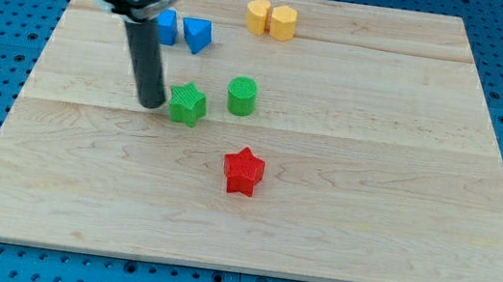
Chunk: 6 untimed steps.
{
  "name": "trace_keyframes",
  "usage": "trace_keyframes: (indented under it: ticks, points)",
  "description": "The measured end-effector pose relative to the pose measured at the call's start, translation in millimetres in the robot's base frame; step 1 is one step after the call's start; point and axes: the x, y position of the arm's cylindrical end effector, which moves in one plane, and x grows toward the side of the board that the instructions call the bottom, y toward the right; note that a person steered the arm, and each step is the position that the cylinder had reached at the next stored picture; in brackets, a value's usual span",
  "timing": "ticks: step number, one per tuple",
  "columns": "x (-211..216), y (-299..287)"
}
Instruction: Move the green star to the bottom left of the green circle
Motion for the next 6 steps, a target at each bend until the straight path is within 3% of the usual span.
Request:
trace_keyframes:
  ticks: [1, 2, 3, 4, 6]
  points:
    - [20, 4]
    - [-22, 81]
    - [-30, 150]
    - [-11, 206]
    - [91, 173]
